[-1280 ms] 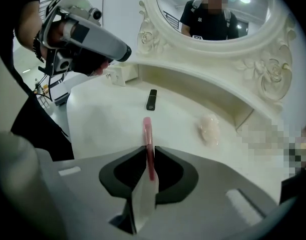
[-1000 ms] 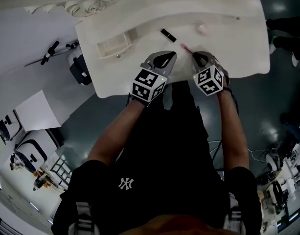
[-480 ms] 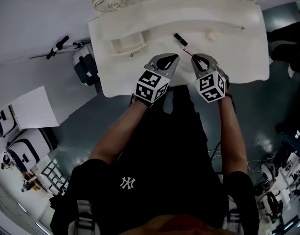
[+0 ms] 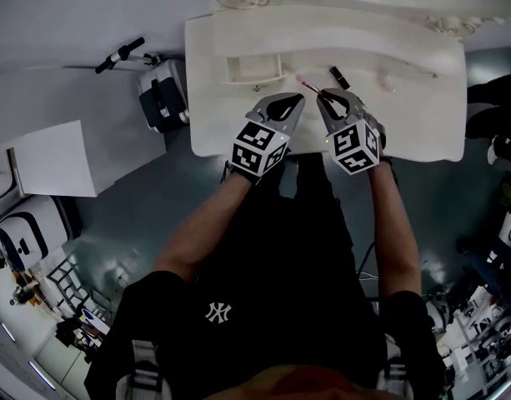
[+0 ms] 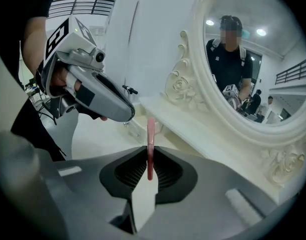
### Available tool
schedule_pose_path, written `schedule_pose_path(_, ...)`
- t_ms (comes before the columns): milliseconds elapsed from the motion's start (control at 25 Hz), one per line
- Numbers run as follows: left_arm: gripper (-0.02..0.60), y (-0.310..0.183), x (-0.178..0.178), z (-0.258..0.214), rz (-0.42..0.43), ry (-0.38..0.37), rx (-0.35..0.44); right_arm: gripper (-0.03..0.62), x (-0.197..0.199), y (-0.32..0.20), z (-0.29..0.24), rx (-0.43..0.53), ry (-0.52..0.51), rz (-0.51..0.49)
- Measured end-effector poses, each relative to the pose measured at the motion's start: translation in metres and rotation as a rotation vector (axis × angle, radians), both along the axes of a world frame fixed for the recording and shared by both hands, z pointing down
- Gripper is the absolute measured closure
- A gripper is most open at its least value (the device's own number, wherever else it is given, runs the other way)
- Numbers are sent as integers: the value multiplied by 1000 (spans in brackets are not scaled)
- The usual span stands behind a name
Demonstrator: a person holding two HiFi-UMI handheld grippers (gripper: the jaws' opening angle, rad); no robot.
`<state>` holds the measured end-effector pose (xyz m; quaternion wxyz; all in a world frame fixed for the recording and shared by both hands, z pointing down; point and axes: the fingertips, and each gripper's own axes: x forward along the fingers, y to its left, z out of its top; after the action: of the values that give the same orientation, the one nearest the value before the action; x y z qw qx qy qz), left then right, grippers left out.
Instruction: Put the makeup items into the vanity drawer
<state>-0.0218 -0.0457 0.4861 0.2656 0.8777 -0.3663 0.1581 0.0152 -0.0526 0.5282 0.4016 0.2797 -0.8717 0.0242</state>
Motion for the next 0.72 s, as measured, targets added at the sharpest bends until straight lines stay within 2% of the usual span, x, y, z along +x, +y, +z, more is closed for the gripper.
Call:
schedule_pose_path(360,581,-3,-59,-3,-112,0,11,530,-75,-8,-7,45,7,-156)
schedule_pose_path(720,581,-11,-101,3,-200,-2,-3,528,-121,-22,4,100,89,-318)
